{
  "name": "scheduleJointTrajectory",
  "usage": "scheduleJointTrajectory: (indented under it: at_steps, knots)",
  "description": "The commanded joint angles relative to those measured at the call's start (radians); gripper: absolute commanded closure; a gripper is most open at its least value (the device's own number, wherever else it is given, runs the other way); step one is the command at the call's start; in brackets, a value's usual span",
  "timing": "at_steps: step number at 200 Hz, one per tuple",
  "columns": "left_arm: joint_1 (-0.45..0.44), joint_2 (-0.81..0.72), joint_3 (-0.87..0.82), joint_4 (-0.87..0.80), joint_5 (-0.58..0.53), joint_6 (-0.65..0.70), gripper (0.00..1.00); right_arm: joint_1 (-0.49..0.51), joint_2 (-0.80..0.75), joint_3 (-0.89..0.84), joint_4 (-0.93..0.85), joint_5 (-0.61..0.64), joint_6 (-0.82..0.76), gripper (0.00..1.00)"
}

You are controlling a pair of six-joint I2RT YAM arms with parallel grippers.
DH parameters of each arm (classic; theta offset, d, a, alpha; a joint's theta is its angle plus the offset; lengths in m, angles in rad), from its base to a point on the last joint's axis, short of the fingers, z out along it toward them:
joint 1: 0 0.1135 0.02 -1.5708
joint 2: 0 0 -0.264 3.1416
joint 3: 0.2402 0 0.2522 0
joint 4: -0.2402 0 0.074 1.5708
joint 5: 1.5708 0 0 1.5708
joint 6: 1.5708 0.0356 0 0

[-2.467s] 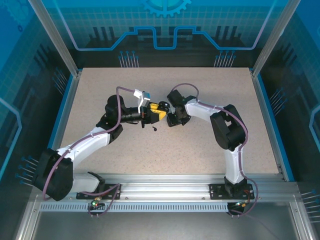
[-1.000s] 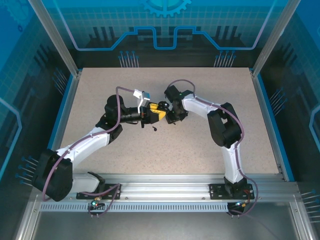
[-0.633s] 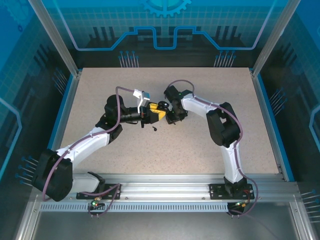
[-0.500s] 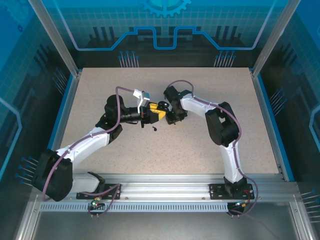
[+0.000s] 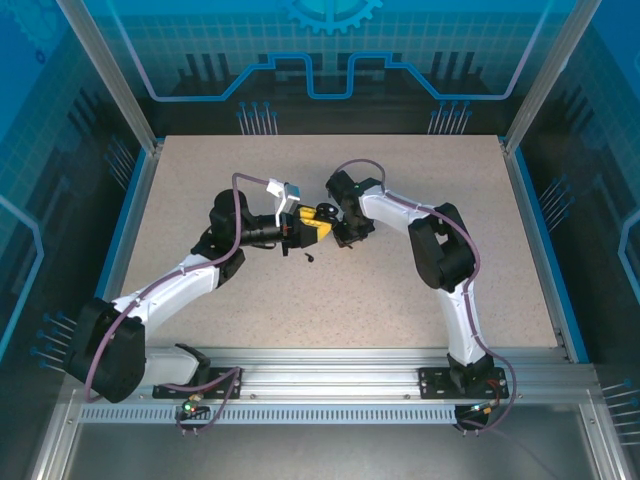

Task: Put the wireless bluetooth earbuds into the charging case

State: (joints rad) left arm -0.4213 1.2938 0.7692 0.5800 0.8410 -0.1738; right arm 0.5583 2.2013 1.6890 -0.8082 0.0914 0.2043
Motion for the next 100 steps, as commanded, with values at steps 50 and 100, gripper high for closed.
scheduleJointTrajectory:
  at_steps: [50,100]
  knots:
    - [0.01,-0.028,-0.003,0.0,-0.006,0.035,0.95,-0.006,-0.005,-0.023,0.024,-0.064,0.017,0.82]
    - [0.012,-0.031,-0.007,-0.002,-0.016,0.032,0.95,-0.059,-0.103,-0.105,0.11,-0.147,0.061,0.82]
